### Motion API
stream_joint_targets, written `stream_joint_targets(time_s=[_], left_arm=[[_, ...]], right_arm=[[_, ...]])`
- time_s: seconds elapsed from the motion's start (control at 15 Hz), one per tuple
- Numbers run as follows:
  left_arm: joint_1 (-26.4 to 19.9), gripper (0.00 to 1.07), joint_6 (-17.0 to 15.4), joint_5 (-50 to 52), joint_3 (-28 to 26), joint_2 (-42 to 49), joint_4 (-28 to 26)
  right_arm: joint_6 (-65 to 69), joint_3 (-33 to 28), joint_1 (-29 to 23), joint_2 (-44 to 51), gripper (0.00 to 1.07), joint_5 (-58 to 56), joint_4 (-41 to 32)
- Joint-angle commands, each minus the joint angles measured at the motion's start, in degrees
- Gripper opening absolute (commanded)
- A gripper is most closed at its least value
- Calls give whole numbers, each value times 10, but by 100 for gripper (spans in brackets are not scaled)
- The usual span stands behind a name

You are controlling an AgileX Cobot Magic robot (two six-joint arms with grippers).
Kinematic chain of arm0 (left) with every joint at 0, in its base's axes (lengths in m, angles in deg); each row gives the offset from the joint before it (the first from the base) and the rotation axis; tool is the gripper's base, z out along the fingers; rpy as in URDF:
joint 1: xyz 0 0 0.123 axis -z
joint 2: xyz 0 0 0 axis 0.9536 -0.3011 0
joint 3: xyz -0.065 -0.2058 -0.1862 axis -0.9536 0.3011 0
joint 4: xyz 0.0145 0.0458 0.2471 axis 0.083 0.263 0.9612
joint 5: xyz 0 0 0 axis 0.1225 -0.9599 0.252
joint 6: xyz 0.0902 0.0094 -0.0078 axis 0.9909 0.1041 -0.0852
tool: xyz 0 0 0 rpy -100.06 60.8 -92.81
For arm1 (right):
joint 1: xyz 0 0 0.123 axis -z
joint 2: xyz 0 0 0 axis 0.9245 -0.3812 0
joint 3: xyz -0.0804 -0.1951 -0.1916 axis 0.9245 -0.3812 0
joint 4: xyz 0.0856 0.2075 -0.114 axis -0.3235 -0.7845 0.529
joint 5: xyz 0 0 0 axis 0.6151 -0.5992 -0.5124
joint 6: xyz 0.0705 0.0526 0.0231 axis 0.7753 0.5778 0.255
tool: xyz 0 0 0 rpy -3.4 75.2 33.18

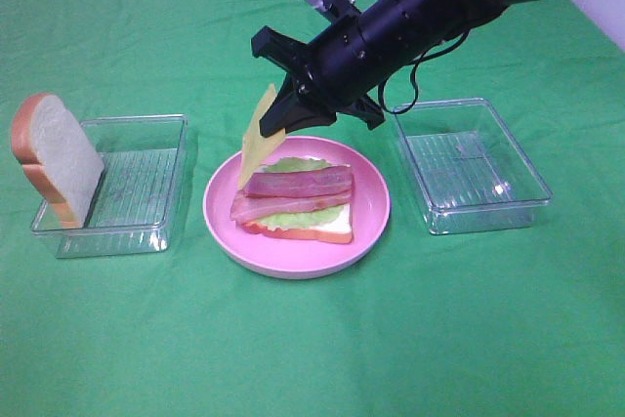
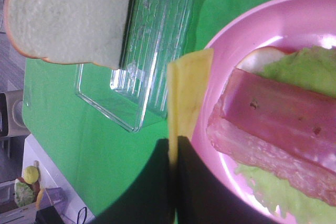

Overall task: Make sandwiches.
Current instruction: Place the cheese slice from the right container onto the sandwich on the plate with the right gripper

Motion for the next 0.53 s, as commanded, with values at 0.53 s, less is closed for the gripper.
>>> stream_joint_targets(time_s=[0.53], left_arm=[[3,78,1,7,1,11,-2]], right_arm=[[91,-4,1,-20,0,17,119]])
